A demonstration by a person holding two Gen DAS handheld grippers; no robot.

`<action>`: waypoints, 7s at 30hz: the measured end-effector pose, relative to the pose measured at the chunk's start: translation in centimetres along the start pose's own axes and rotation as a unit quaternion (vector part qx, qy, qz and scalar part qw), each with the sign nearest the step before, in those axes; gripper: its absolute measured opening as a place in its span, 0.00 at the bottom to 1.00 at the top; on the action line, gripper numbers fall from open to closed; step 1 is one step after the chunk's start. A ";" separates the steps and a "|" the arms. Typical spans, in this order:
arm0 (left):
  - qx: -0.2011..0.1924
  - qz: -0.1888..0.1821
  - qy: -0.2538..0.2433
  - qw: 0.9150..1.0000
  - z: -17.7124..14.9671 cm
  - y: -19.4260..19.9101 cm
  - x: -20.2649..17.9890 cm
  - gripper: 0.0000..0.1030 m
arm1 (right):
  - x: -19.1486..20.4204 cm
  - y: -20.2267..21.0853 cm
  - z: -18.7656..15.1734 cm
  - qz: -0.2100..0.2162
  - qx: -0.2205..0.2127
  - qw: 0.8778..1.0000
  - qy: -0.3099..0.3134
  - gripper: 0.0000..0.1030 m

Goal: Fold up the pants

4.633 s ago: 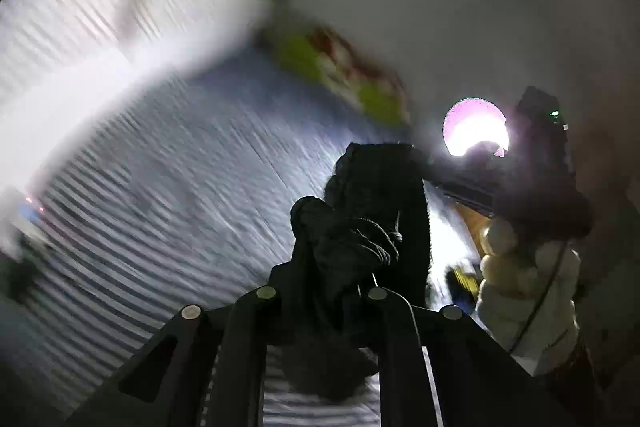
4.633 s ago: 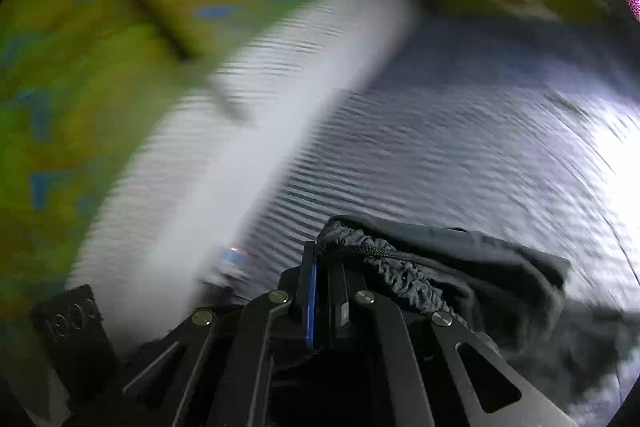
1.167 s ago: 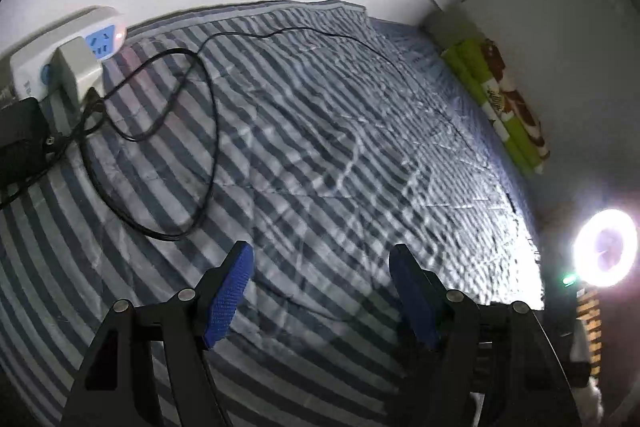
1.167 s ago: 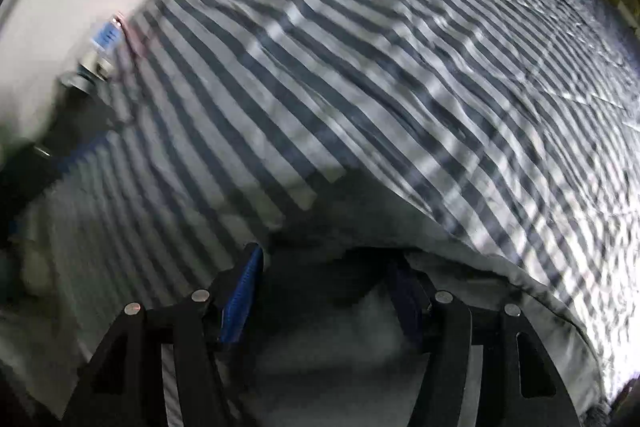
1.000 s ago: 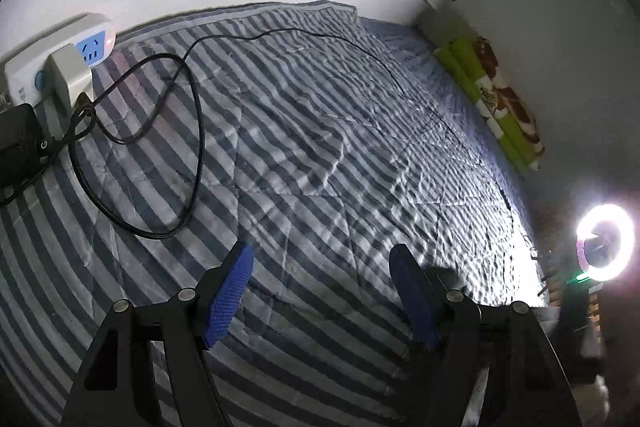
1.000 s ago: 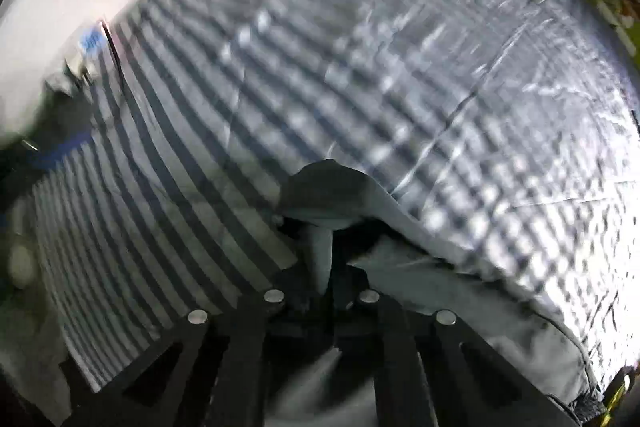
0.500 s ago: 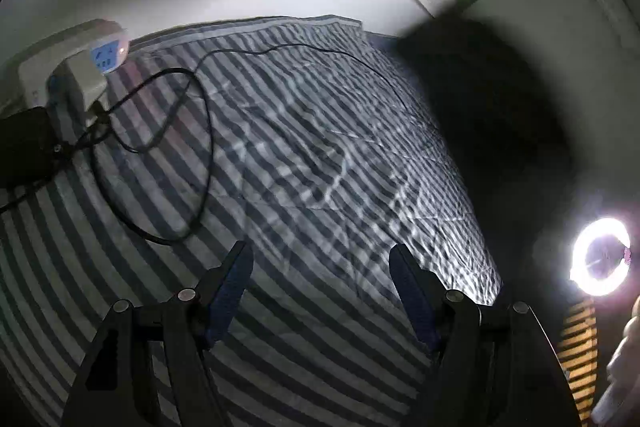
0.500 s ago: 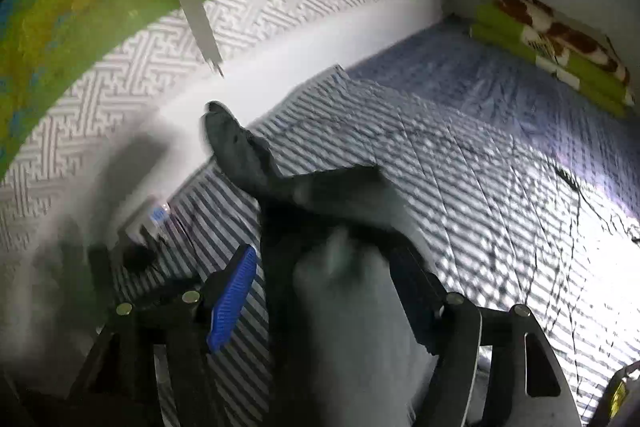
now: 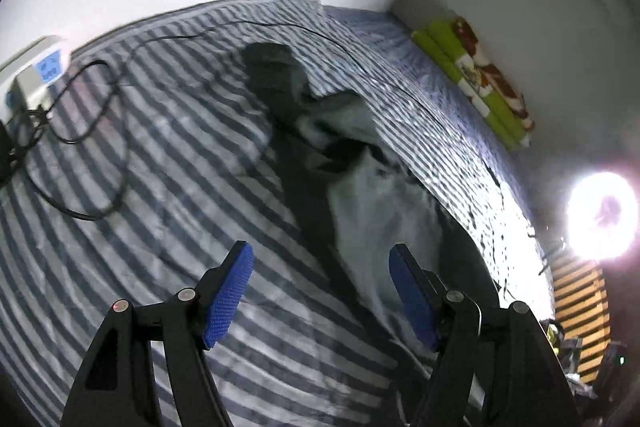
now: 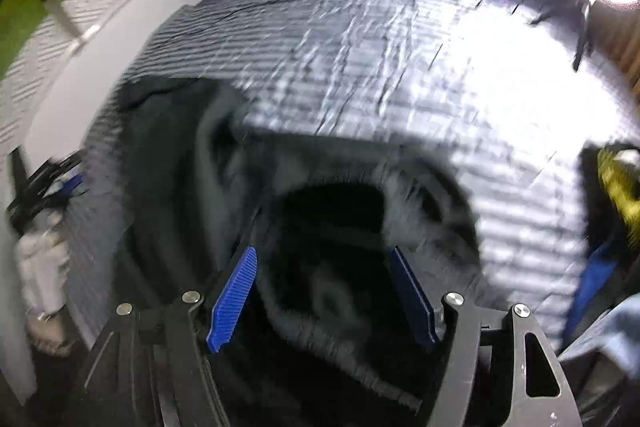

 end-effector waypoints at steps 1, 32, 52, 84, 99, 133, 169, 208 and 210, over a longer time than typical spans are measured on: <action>0.001 -0.002 -0.005 1.000 -0.2 -0.1 -0.8 0.71 | 0.3 0.0 -1.0 0.025 0.003 1.000 0.004 0.64; 0.126 -0.009 -0.167 0.978 -9.8 -3.5 -6.9 0.71 | 8.3 4.2 -5.6 -0.028 -0.018 0.994 0.101 0.41; 0.020 0.041 -0.008 0.999 -0.3 1.2 3.9 0.79 | 24.3 -21.5 0.3 -0.038 0.168 0.963 0.209 0.02; -0.022 0.049 0.023 0.998 1.2 4.2 7.7 0.79 | 27.4 -18.6 1.0 0.052 0.183 0.975 0.117 0.42; -0.029 0.037 0.056 0.997 1.9 5.2 10.2 0.79 | 28.7 -21.8 3.4 0.013 0.194 0.978 0.078 0.55; -0.079 0.065 0.043 0.994 2.2 7.9 11.1 0.79 | 22.7 -2.7 4.5 0.051 -0.023 0.984 0.168 0.35; 0.085 0.075 -0.498 0.859 -23.4 3.1 -18.2 0.46 | -11.3 8.6 -16.8 0.016 -0.170 0.984 -0.045 0.11; 0.152 -0.042 -0.600 0.784 -33.9 3.5 -27.1 0.34 | -13.3 6.4 -17.4 -0.001 -0.083 0.996 -0.031 0.24; 0.152 -0.047 -0.602 0.783 -33.7 4.4 -27.0 0.05 | -13.2 6.5 -17.4 0.004 -0.087 0.996 -0.035 0.21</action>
Point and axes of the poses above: each gripper's, at about its wrist camera, not at the fingertips, and y roughly against the way its jaws point, x to its left, z to its top, the point moved 3 cm from there along -y, roughly the way its jaws point, and after that the axes turned 11 degrees about z, right-handed, at the moved point
